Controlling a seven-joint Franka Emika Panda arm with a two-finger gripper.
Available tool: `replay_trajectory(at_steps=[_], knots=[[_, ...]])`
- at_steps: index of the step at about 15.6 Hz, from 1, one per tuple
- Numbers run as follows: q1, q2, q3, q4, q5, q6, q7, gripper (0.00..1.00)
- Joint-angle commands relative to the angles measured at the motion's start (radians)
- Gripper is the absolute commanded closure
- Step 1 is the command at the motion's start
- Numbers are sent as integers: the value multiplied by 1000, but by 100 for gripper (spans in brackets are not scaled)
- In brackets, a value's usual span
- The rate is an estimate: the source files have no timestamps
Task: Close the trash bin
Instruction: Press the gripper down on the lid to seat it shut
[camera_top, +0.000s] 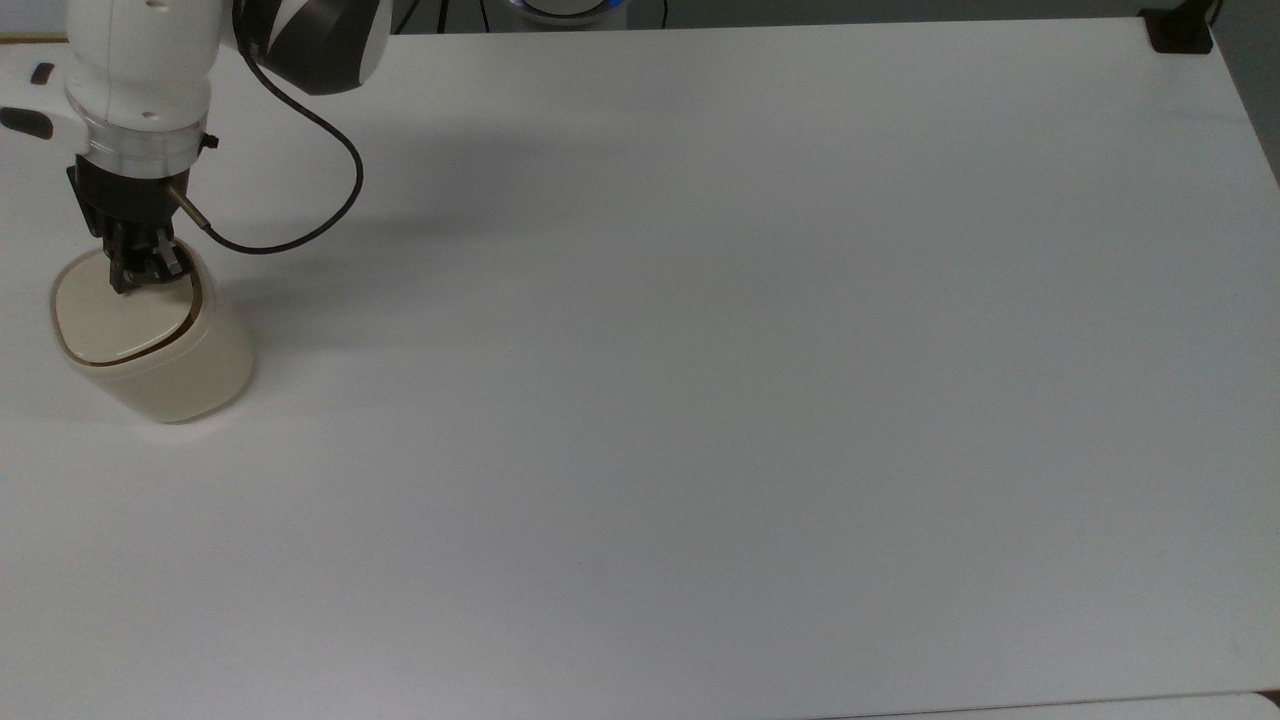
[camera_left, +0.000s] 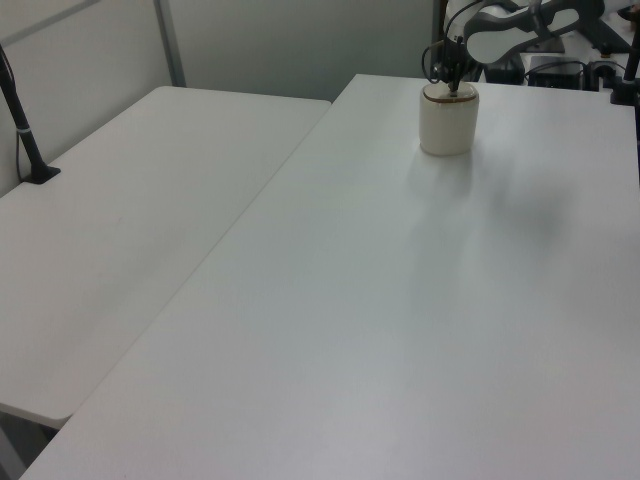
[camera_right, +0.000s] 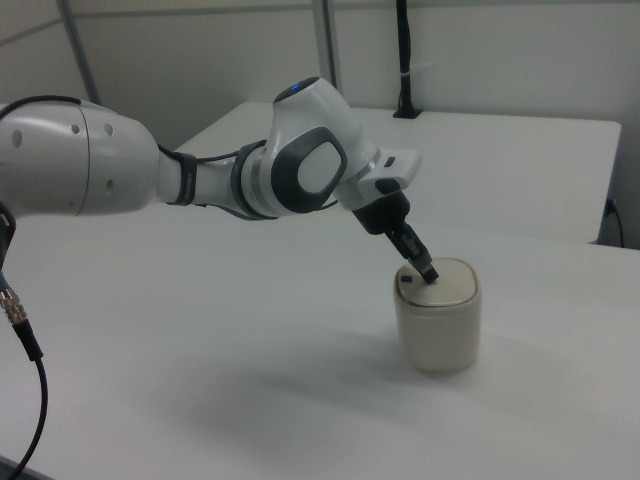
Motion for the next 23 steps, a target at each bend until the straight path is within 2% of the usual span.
replay_trajectory(at_steps=[1,5,8,14,18,19,20,21,23], knots=[[-1,-40,13,-30,-11,-13,-7,100],[8,-33,14,-40,-20,-16,-6,100],[8,-13,31,-49,-63,-14,3,100],[10,0,33,-56,-65,-8,7,100],[11,-92,33,-50,-45,-28,8,100],[13,-118,43,-48,-43,-67,7,97],[16,-160,86,-46,-37,-132,7,84],[19,-190,108,-49,-33,-172,2,66],[39,-243,169,-54,-4,-270,-13,22]])
